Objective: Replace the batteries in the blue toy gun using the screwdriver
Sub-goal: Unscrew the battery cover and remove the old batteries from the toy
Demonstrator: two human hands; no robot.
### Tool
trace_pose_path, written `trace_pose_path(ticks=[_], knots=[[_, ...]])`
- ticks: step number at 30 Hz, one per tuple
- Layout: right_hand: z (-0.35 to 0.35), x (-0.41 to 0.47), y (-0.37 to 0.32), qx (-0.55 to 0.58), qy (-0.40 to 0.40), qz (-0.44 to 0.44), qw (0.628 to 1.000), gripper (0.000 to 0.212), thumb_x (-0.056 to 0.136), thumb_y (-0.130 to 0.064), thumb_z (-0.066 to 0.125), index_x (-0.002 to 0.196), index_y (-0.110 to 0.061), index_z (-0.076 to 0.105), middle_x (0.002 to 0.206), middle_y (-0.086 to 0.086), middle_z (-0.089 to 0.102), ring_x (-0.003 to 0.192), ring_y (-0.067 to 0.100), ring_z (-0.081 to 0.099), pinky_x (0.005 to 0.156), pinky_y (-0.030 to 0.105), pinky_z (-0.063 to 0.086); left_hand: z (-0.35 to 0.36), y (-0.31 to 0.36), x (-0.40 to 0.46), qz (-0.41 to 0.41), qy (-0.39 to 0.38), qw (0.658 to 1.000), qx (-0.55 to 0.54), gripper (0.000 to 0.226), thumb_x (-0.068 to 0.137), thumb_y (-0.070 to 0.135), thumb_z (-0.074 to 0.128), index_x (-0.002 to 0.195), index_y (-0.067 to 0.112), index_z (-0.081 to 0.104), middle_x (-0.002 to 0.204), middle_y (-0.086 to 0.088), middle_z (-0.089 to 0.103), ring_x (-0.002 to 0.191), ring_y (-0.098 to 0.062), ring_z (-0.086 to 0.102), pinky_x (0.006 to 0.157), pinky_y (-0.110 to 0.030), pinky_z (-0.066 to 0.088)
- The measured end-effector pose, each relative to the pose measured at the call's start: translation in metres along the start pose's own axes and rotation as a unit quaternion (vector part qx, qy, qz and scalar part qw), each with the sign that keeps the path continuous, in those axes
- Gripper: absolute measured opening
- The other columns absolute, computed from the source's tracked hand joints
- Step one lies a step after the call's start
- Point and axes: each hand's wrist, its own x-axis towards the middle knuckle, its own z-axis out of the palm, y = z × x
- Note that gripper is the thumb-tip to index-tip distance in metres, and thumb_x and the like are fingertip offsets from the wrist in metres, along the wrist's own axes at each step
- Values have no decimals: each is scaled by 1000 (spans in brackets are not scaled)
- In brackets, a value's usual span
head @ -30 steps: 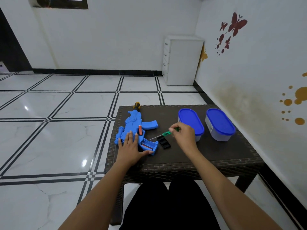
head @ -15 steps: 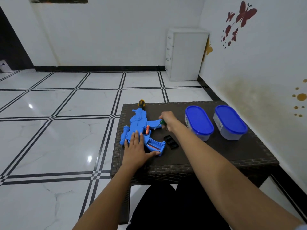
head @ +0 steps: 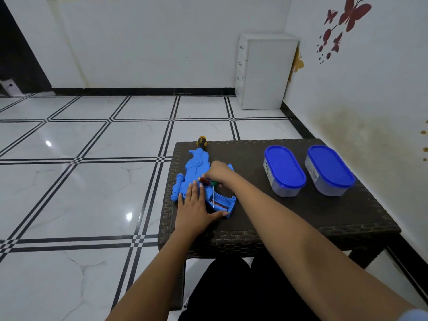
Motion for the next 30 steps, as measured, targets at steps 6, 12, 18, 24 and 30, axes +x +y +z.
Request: trace_pose_path(ticks=[6,12,18,24,30], knots=[[16,0,-2,-68,42,-38,996,21,91,-9,50,71,-7,42,106,14,57,91,29,56,68,33,38,0,0,0,3,-1,1000,-3,121,61,88,26,151,13,-5,158,-8,-9,146,-20,-8,117,-45,0],[15,-11,13,-134,1,-124,983,33,92,-13,45,61,-13,34,65,3,40,60,17,36,51,27,28,-1,-1,0,2,-7,1000,8,121,62,92,22,151,15,-6,158,-8,-10,146,-20,-9,118,-46,1],[-2,-21,19,-143,127,-151,970,24,96,-16,40,107,-3,57,109,17,62,98,34,58,71,35,40,-3,0,-1,-5,-4,1000,-7,142,35,98,-5,151,16,-4,159,-7,-8,146,-19,-8,118,-44,2],[-45,-26,66,-320,70,-9,945,32,92,-1,40,119,-1,56,125,17,58,111,33,58,88,37,48,-8,3,-4,-2,-16,1000,-4,130,47,93,10,151,15,-5,158,-6,-12,146,-19,-11,118,-44,0],[-28,-24,84,-391,27,-13,920,29,93,-7,44,118,-5,57,123,13,59,110,29,59,85,35,47,-8,2,-3,-4,-21,1000,-6,115,67,86,31,151,15,-5,158,-6,-12,146,-19,-12,119,-44,1]])
